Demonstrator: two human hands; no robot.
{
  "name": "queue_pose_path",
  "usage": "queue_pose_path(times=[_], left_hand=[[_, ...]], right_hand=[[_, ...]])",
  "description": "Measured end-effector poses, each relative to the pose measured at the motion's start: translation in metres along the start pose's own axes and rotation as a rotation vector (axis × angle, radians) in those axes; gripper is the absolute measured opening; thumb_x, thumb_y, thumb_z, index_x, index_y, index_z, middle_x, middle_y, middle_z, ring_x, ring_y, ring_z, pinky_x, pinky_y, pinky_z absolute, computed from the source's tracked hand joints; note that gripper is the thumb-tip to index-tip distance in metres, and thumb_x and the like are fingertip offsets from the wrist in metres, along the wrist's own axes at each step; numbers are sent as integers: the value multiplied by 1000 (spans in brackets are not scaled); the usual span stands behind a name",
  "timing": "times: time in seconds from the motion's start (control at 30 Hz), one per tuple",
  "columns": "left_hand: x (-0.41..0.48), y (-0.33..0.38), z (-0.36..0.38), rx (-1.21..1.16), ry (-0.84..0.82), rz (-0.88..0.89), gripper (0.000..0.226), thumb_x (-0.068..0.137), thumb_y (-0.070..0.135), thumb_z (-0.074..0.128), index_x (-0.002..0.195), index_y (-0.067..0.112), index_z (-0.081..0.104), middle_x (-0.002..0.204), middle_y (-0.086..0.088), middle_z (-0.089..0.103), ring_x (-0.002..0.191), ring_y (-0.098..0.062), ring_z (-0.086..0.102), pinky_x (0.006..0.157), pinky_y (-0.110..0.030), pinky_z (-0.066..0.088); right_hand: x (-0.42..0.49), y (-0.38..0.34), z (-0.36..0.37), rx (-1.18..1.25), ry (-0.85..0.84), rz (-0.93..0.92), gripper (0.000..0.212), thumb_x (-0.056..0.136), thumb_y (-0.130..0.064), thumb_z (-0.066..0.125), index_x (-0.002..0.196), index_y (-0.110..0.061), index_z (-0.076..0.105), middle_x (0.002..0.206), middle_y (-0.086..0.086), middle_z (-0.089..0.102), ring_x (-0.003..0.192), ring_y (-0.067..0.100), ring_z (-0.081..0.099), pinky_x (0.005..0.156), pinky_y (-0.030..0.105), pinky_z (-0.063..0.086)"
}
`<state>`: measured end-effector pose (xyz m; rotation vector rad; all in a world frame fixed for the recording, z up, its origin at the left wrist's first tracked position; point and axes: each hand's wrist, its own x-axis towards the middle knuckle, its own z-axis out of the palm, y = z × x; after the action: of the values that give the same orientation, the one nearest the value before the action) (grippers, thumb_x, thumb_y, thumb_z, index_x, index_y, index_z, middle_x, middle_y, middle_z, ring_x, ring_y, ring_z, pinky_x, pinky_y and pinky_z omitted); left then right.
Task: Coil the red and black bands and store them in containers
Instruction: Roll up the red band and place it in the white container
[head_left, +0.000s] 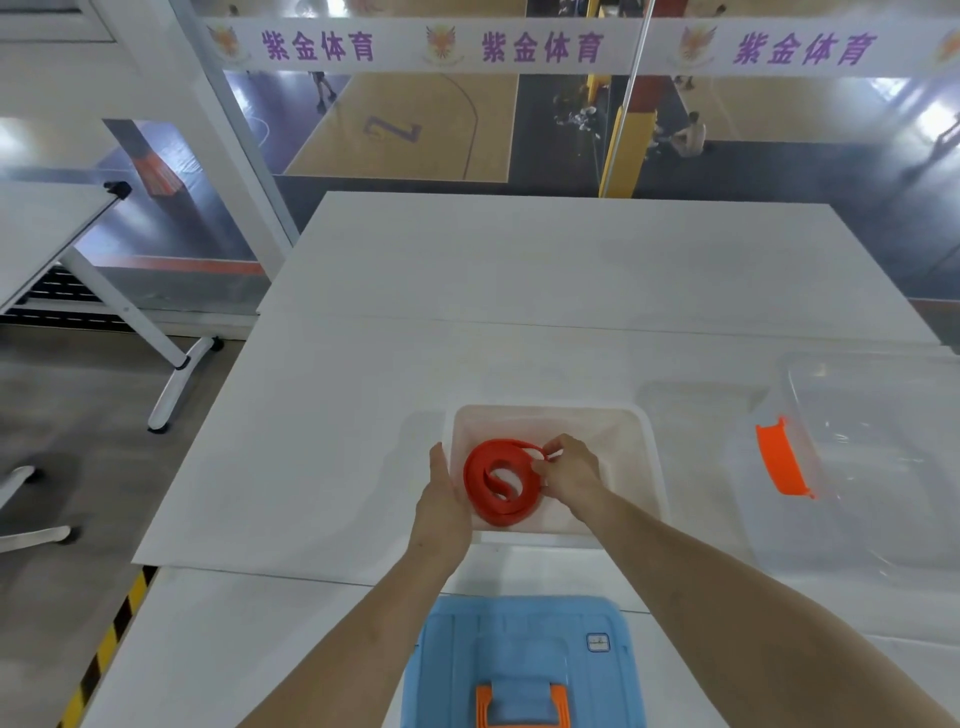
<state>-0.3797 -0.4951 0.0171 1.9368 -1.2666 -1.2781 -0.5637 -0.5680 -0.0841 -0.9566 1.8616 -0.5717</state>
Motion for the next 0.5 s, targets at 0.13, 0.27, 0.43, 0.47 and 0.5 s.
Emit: queue_pose_path(times=[0.13, 0.27, 0.43, 0.47, 0.5], left_hand=[[-1, -4, 0, 63, 39, 106, 28, 114, 30, 16, 130, 47, 31, 87, 14, 51, 79, -3, 50, 88, -28, 35], [-1, -2, 2, 50, 22, 61, 36, 113, 20, 25, 123, 54, 34, 97, 2, 63, 88, -16, 60, 86, -28, 38], [1, -7, -7, 138, -41, -24, 49, 111, 28, 25, 159, 38, 16, 98, 4, 57, 84, -12, 55, 75, -26, 42], [4, -10, -10, 185, -39, -22, 57, 111, 26, 27, 163, 31, 5, 106, 0, 57, 86, -13, 56, 78, -28, 43], [5, -11, -12, 219, -30, -16, 59, 110, 26, 28, 164, 26, 3, 111, -4, 58, 88, -16, 57, 79, -31, 45]], right_hand=[[16, 11, 0, 5, -32, 18, 26, 76, -28, 79, 98, -23, 67, 106, 8, 72, 98, 31, 74, 89, 49, 63], [-4, -6, -7, -45, -65, 9, 40, 82, -31, 73, 119, -15, 68, 109, 7, 72, 98, 29, 74, 90, 46, 63], [-25, -22, -17, -188, -97, -29, 58, 94, -29, 66, 148, -14, 51, 134, 9, 66, 122, 27, 63, 93, 29, 48], [-30, -24, -19, -210, -96, -44, 60, 95, -28, 65, 150, -14, 49, 136, 9, 65, 125, 28, 62, 93, 29, 46], [-34, -25, -21, -235, -91, -64, 58, 96, -28, 64, 150, -14, 50, 136, 9, 65, 126, 28, 61, 94, 28, 45]])
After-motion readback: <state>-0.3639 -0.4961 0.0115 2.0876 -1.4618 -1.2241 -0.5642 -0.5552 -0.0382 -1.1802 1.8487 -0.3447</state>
